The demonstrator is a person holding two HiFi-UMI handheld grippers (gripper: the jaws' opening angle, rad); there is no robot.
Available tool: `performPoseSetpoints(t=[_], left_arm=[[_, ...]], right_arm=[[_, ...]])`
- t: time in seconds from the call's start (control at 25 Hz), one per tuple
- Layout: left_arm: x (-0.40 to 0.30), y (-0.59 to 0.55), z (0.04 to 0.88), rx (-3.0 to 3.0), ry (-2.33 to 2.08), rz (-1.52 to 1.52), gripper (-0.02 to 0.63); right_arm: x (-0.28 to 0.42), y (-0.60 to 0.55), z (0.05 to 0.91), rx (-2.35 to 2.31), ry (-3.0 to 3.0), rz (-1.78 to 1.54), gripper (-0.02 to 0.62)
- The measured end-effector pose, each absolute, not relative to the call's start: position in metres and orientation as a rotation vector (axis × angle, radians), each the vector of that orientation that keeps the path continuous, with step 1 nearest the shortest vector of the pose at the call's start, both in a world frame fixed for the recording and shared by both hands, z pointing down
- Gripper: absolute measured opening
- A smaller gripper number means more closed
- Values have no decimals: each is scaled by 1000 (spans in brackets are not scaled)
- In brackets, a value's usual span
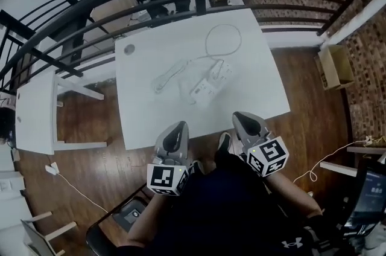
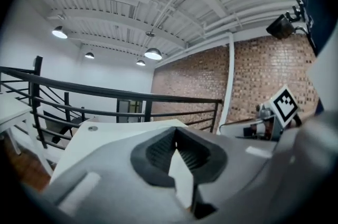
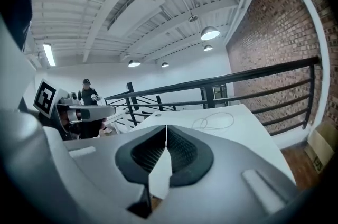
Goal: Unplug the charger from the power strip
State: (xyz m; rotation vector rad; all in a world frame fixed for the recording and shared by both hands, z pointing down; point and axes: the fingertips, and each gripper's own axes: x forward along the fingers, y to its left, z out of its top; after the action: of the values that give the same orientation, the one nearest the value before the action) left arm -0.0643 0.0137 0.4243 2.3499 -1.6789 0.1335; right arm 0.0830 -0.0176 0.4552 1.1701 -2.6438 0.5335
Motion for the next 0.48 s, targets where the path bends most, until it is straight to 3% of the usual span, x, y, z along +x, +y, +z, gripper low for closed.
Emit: performPoseSetpoints(t=[0.04,0.12,0.2,0.28,0.48], left_arm=[[-60,6,427,2340,-1686,153,8],[-51,-8,436,2318,-1683,208,80],[-42,-17,446,2287,-1672,252,137],[-37,-23,454,2253,-1673,281,154],[-32,-39,480,2190,-1694,355,164]], right_arm=[[86,-27,459,1151,-2640,534,12],[89,-42,468,1096,-2637,548,20],[89,-53,479,1033,-2629,566,119],[87,-61,490,984,-2616,570,187],[82,-81,517,923,-2564,549,263]])
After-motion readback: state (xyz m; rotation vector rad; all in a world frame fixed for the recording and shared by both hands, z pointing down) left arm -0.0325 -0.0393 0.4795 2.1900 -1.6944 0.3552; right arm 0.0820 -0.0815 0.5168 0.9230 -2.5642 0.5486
